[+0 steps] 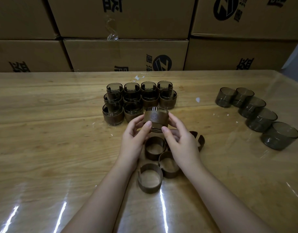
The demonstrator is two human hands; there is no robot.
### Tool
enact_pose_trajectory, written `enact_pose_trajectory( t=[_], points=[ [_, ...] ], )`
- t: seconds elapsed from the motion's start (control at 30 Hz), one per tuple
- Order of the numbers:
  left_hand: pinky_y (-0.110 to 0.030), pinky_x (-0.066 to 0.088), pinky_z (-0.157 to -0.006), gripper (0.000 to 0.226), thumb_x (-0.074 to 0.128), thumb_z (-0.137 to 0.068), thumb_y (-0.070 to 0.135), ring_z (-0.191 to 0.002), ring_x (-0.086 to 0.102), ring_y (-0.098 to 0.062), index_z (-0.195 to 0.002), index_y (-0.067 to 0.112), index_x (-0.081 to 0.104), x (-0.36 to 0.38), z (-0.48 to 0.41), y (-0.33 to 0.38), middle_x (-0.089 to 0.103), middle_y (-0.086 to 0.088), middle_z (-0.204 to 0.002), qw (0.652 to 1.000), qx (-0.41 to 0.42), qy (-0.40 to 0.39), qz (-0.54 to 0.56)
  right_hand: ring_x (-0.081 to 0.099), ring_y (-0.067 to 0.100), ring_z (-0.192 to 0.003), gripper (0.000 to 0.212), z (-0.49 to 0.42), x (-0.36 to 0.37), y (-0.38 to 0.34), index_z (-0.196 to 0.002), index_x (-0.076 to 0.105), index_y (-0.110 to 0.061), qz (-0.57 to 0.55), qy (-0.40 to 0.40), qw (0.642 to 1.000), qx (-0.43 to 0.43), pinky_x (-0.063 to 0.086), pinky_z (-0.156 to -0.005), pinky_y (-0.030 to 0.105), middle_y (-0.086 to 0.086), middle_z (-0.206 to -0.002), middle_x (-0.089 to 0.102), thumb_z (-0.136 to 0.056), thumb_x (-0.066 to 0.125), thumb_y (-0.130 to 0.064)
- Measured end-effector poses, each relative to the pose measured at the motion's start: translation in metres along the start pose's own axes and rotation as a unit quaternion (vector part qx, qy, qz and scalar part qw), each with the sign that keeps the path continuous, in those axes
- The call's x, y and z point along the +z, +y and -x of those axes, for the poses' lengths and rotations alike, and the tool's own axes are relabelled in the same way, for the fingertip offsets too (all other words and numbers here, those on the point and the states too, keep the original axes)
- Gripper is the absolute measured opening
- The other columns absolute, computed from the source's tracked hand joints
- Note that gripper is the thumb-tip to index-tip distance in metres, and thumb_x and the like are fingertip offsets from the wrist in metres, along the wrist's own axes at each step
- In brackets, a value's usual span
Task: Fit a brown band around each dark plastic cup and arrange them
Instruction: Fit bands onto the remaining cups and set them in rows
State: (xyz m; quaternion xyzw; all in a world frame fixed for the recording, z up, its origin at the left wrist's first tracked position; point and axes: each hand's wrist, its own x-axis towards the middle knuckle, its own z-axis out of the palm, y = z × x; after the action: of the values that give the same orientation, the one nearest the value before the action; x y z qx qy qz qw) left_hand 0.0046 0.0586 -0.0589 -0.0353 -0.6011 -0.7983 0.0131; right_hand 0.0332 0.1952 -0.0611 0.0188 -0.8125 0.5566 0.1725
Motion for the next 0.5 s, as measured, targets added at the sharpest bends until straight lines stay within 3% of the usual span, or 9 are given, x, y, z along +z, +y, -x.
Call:
enact_pose_trajectory(
  t=[0.13, 0.2, 0.37, 0.43, 0.5],
  points=[
    [-0.014, 0.050, -0.068, 0.033, 0.066, -0.082, 0.025, -0.089, 0.065, -0.007, -0.114, 0.025, 0.060, -0.0009, 0.0006, -0.0002, 0.065, -0.005, -0.112, 1.000, 0.007, 0.002, -0.018, 0.057, -0.017, -0.097, 0.051, 0.0007, 0.0004, 0.0018, -0.143, 0.041, -0.031, 0.020, -0.003, 1.000, -0.008, 0.045, -0.076, 0.002, -0.039, -0.104, 0.047, -0.095, 0.058, -0.029],
    [-0.014, 0.050, -0.067, 0.031, 0.067, -0.084, 0.019, -0.086, 0.066, -0.002, -0.113, 0.026, 0.060, -0.0011, 0.0003, -0.0008, 0.066, -0.001, -0.110, 1.000, 0.014, 0.001, -0.024, 0.058, -0.014, -0.098, 0.052, 0.0009, 0.0006, 0.0017, -0.143, 0.040, -0.031, 0.028, 0.001, 1.000, -0.013, 0.046, -0.077, 0.003, -0.039, -0.105, 0.047, -0.095, 0.058, -0.026],
    [-0.020, 0.053, -0.080, 0.041, 0.071, -0.080, 0.007, -0.100, 0.066, -0.006, -0.115, 0.027, 0.060, -0.0026, 0.0014, -0.0012, 0.065, 0.007, -0.116, 0.999, 0.030, -0.030, -0.021, 0.058, -0.010, -0.105, 0.069, 0.0021, -0.0027, -0.0020, -0.128, 0.023, -0.071, -0.012, -0.015, 1.000, -0.014, 0.052, -0.083, 0.014, -0.024, -0.132, 0.046, -0.089, 0.064, -0.031],
    [-0.020, 0.053, -0.079, 0.046, 0.071, -0.078, 0.003, -0.103, 0.067, -0.009, -0.117, 0.025, 0.060, -0.0030, 0.0022, -0.0001, 0.065, 0.009, -0.118, 0.998, 0.034, -0.052, -0.009, 0.059, -0.008, -0.106, 0.065, 0.0031, -0.0032, -0.0053, -0.124, 0.028, -0.074, -0.008, -0.018, 1.000, -0.021, 0.054, -0.082, 0.017, -0.021, -0.135, 0.046, -0.085, 0.066, -0.038],
    [-0.019, 0.053, -0.076, 0.048, 0.069, -0.079, -0.003, -0.097, 0.069, -0.010, -0.118, 0.023, 0.059, -0.0038, 0.0020, 0.0010, 0.063, 0.008, -0.122, 0.997, 0.034, -0.069, -0.001, 0.061, -0.001, -0.105, 0.051, 0.0023, -0.0042, -0.0059, -0.113, 0.042, -0.070, -0.015, -0.014, 0.999, -0.031, 0.055, -0.081, 0.020, -0.011, -0.132, 0.053, -0.087, 0.066, -0.033]
  ],
)
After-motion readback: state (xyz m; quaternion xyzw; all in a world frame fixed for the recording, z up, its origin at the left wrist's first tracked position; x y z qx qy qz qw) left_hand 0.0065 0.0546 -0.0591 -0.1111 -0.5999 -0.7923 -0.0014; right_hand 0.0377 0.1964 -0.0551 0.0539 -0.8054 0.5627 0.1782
